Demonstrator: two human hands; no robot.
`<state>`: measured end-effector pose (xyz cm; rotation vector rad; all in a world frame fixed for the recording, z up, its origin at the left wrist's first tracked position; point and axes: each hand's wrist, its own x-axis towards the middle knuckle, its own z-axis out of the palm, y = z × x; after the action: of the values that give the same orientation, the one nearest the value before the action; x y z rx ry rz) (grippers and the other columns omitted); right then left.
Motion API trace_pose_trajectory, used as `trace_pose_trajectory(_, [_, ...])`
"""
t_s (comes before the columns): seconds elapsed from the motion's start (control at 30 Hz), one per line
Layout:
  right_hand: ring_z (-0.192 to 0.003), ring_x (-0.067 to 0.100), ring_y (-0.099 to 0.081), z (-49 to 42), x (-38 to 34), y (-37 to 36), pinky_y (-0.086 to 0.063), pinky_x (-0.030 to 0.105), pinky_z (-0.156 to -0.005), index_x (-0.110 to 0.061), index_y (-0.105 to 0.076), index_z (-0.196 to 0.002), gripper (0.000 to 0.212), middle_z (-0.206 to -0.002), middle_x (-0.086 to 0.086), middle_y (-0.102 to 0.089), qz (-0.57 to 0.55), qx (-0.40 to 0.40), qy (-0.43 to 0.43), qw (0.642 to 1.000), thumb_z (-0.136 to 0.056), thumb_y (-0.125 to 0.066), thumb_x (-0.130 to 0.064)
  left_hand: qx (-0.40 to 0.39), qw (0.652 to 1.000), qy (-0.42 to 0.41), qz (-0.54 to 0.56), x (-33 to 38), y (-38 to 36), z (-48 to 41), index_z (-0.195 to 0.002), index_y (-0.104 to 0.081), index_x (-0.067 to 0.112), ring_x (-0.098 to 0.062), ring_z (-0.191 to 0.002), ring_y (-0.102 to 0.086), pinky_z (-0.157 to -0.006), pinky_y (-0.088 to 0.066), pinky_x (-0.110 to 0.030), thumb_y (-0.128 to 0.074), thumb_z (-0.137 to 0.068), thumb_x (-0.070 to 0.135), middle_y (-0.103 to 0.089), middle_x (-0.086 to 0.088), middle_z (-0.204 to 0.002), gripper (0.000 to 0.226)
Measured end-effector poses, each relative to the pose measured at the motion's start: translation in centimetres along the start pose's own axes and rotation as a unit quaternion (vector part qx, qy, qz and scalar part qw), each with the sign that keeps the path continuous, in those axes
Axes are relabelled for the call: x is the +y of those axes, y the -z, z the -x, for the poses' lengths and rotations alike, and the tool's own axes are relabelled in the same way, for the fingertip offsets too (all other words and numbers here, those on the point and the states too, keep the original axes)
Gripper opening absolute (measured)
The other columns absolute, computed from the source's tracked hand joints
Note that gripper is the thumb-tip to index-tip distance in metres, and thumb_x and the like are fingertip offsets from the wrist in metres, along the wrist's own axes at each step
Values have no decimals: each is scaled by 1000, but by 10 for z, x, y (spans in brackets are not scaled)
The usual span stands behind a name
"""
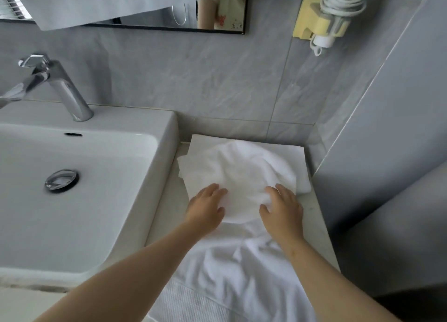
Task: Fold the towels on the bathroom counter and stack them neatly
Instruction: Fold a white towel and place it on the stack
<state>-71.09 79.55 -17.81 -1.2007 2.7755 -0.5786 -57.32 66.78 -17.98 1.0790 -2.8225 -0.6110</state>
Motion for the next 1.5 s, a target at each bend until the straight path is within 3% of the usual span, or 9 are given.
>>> trace_pose_trajectory(0.2, [-90, 29, -54, 67, 17, -5, -50, 38, -68, -15, -68, -89, 29, -98, 9, -65, 20, 148, 54, 987, -67, -49, -21, 20, 999, 17, 23, -21, -25, 68, -148, -20, 30, -19, -143, -21, -111, -27, -33, -50, -93, 30, -8, 1, -158, 62])
trace_pose_trajectory(0.33, [-59, 21, -56, 106, 15, -12, -38, 26, -53, -22, -67, -77, 23, -68, -5, -55, 7, 87, 104, 991, -56, -73, -13, 19, 998, 52, -17, -31, -32, 97, -146, -25, 29, -27, -133, -37, -106, -34, -36, -51, -92, 29, -17, -4, -155, 61])
trace_pose_trajectory(0.57, [-84, 28, -66, 128, 20, -29, -53, 40, -71, -24, -71, -96, 46, -97, -1, -68, 40, -54, 33, 997, -53, -85, -26, 66, 995, 2, -73, -48, -33, 119, -85, -72, 33, -22, -72, -66, -55, -51, -32, -43, -76, 35, -66, 6, -86, 30])
trace_pose_trajectory(0.67, [-119, 24, -49, 130, 16, -23, -37, 36, -100, -29, -58, -124, 41, -130, -5, -53, 27, -67, 28, 997, -83, -61, -33, 44, 999, 12, -19, -37, -20, 125, -104, -69, 28, -22, -86, -59, -71, -42, -27, -51, -89, 19, -56, 3, -91, 26])
trace_pose_trajectory(0.87, [-120, 18, -43, 129, 22, -17, -32, 29, -102, -34, -57, -122, 33, -130, -11, -48, 12, -106, 32, 994, -90, -48, -38, 1, 999, 29, 21, -46, 1, 129, -110, -66, 25, -16, -94, -56, -78, -41, -19, -46, -92, 11, -45, 5, -97, 31])
trace_pose_trajectory(1.1, [-81, 17, -53, 134, 20, -20, -41, 30, -73, -21, -67, -74, 35, -80, -10, -57, -23, -54, 62, 996, -83, -47, -48, -234, 965, 52, -104, -41, 25, 138, -114, -60, 25, -17, -111, -51, -90, -39, -24, -46, -93, 47, -49, 2, -104, 34])
trace_pose_trajectory(1.23, [-49, 16, -50, 129, 19, -8, -37, 28, -45, -19, -55, -54, 28, -52, -7, -49, 58, 31, 93, 994, -65, -81, -22, -197, 953, 4, -232, -24, 28, 122, -118, -61, 30, -24, -124, -37, -101, -33, -36, -39, -90, 63, -44, -3, -129, 48])
trace_pose_trajectory(1.4, [-113, 21, -50, 130, 36, -7, -39, 34, -88, -29, -56, -122, 32, -128, -7, -52, 86, 5, -9, 996, -90, -54, -31, -153, 977, -31, -142, -14, -3, 115, -149, -15, 28, -21, -146, -3, -118, -14, -38, -42, -95, 49, -4, 2, -159, 65])
trace_pose_trajectory(1.5, [-112, 20, -50, 138, 43, -10, -36, 32, -88, -30, -58, -117, 27, -124, -10, -54, 65, -36, 3, 997, -91, -52, -33, -141, 980, 3, -142, -19, -16, 118, -147, -20, 32, -19, -145, -8, -115, -16, -37, -41, -93, 52, -10, 4, -158, 61])
